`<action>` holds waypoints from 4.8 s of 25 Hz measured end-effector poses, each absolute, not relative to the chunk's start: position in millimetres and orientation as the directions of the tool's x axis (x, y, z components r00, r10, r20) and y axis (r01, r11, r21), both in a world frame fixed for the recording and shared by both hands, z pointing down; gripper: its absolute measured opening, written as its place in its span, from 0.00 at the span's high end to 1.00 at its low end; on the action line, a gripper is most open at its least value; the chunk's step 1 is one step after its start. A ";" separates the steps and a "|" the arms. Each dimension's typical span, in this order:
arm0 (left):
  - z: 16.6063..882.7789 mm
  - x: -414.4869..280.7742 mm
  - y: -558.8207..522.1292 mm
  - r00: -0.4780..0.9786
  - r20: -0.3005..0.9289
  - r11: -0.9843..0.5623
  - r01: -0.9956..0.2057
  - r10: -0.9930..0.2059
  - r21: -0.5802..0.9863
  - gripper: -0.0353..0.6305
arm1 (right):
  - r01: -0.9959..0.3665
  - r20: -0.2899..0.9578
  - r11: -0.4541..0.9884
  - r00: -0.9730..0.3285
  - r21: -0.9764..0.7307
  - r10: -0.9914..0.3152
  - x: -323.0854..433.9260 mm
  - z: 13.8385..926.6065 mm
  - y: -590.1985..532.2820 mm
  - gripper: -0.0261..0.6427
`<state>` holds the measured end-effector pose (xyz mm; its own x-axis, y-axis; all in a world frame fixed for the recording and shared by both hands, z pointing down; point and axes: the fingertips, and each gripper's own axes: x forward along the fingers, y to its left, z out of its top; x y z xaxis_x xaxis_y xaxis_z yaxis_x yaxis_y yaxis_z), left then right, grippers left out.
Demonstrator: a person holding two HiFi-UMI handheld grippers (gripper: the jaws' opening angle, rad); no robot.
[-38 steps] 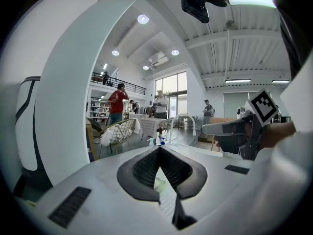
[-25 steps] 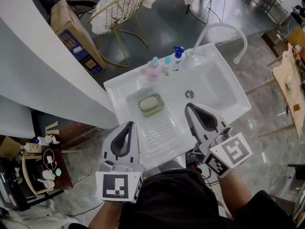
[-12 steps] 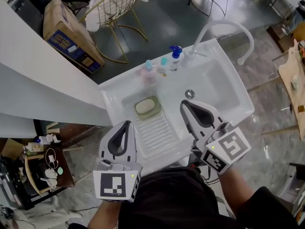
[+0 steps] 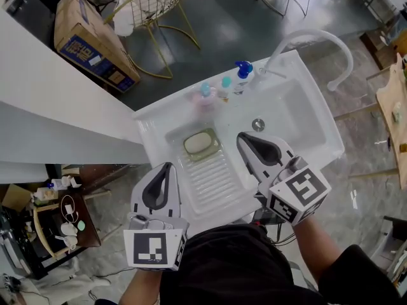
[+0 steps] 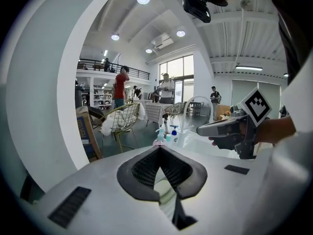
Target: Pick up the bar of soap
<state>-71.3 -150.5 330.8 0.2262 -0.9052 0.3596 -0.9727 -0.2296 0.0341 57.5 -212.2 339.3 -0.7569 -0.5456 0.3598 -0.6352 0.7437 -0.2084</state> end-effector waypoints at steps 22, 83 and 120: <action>382.9 -121.4 -177.5 0.325 0.433 -0.271 -0.945 -0.841 0.183 0.94 | -0.255 0.843 0.964 -0.532 -0.070 -0.080 -27.7 537.0 -214.0 0.61; 376.8 -128.0 -169.8 0.341 0.398 -0.290 -0.939 -0.852 0.184 0.94 | -0.511 0.692 0.734 -0.718 -0.448 -0.078 -42.6 487.7 -225.4 0.56; 277.1 -50.9 -101.2 0.195 0.251 -0.203 -0.979 -0.948 -0.004 0.94 | -0.260 -0.226 0.760 -0.853 -0.596 -0.470 111.5 217.4 -141.4 0.56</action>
